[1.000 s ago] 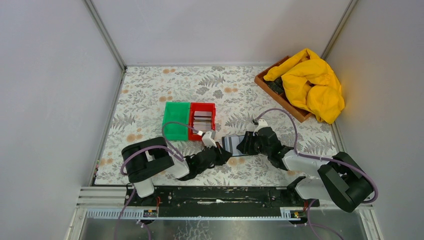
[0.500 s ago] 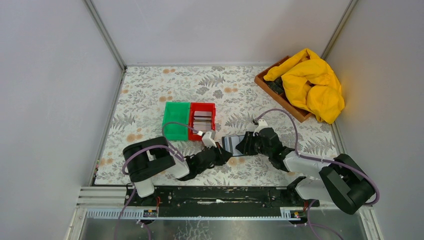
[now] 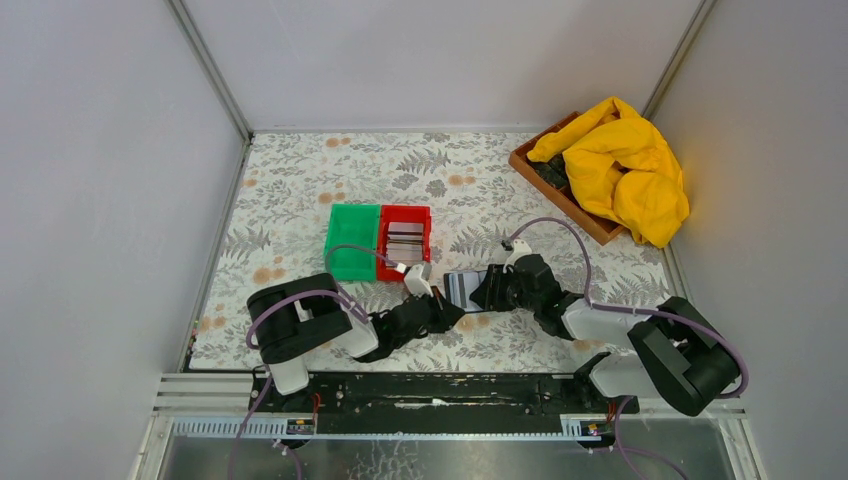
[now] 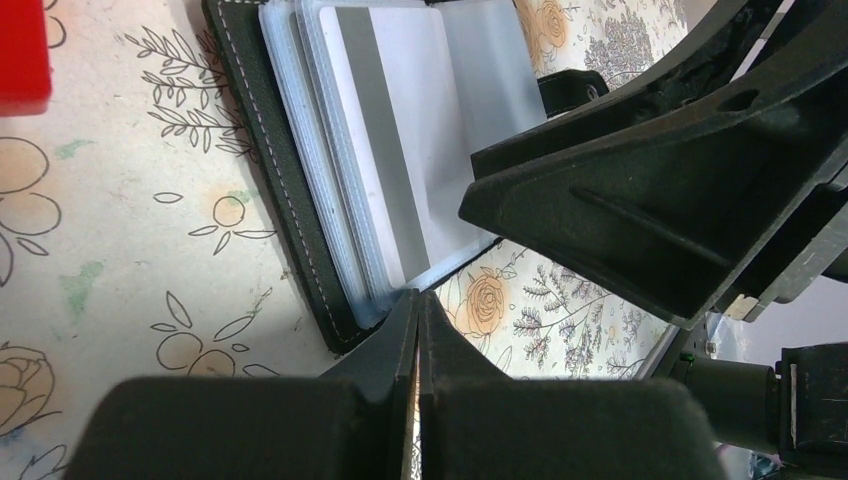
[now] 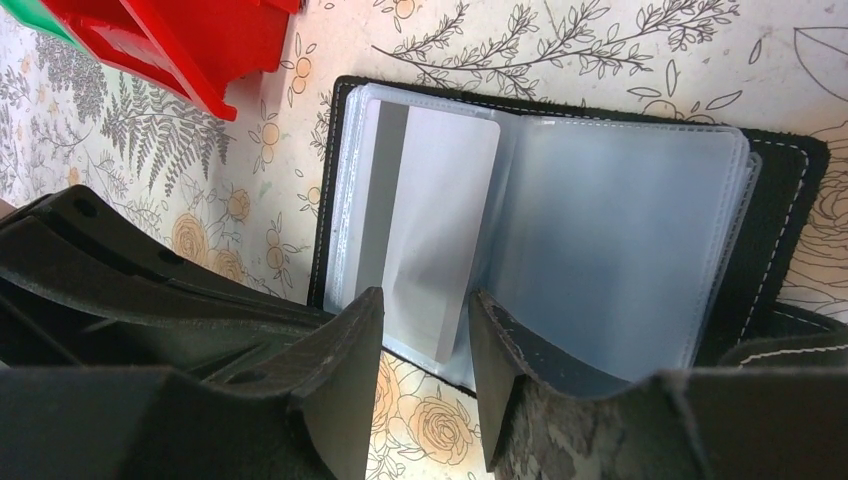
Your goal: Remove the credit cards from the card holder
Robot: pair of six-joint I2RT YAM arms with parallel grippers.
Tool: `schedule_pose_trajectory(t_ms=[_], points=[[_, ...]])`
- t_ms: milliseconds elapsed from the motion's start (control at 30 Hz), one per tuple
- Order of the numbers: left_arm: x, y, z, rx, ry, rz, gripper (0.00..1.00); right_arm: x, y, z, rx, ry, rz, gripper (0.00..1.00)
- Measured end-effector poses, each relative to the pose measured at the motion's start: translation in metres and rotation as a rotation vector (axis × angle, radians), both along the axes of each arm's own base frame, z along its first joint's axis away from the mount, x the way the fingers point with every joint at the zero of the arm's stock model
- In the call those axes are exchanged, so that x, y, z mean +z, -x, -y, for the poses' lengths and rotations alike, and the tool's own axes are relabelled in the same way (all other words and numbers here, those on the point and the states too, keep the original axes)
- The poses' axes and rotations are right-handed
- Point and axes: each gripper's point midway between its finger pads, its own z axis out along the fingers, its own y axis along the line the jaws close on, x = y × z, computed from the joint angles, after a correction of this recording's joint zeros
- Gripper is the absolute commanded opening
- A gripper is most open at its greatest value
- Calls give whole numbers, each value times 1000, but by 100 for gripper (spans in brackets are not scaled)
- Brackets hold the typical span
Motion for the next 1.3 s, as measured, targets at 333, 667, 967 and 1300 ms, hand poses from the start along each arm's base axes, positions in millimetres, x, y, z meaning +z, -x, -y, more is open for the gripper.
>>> schedule_pose_trajectory(t_ms=[333,667,967,1300], points=[[-1,2,-2,-6,5,-4,0,0,-2,-6,19,-19,-3,45],[-2,2,-4,-8,7,-7,0,13,5,-26,110,-151,20,44],[-2,1,-4,-13,11,-12,0,16,14,-42,193,-236,-3,44],[-1,2,-6,-16,16,-13,0,13,15,-47,218,-255,-17,36]])
